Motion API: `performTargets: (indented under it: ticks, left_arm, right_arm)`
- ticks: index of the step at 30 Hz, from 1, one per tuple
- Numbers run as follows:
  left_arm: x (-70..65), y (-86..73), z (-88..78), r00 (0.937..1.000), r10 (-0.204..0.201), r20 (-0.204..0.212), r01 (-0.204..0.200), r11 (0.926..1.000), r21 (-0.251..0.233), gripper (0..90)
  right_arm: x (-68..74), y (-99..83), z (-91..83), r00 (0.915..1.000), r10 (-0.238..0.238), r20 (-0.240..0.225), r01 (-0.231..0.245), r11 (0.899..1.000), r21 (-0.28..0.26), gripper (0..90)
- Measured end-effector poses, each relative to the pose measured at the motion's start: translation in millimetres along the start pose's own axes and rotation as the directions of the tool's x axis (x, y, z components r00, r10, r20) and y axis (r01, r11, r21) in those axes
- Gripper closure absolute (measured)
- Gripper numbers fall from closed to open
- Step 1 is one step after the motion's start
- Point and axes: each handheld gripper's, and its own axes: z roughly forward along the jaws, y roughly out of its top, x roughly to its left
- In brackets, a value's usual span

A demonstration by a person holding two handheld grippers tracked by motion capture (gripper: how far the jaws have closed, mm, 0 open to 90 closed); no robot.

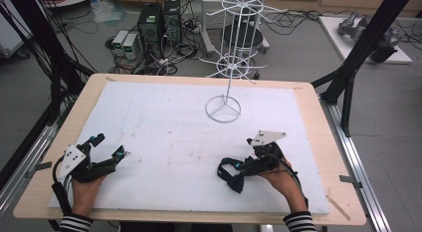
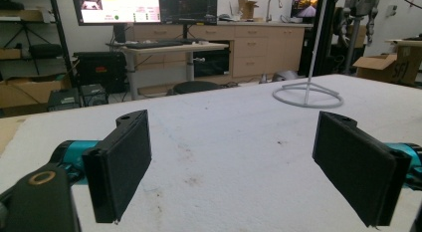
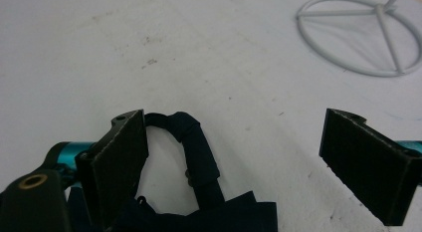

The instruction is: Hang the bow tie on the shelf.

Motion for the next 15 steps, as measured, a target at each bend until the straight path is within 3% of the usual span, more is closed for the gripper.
performTargets:
  ticks: [3,11,15]
  left_arm:
    - [-0.1,0.0,-0.1,1.0,0.0,0.0,0.0,1.0,-0.001,15.8]
    - [0.0,0.0,0.1,1.0,0.0,0.001,0.0,1.0,0.0,15.8]
    - [0.0,0.0,0.2,1.0,0.001,0.0,-0.001,1.0,0.001,15.8]
  right_arm:
    - [0.8,2.5,6.2,0.9997,-0.019,0.014,0.019,0.999,0.047,11.0]
    - [3.0,4.4,16.4,0.998,-0.051,-0.037,0.056,0.99,0.133,16.8]
    - [2.7,6.3,18.2,0.9967,-0.059,-0.056,0.068,0.983,0.171,28.6]
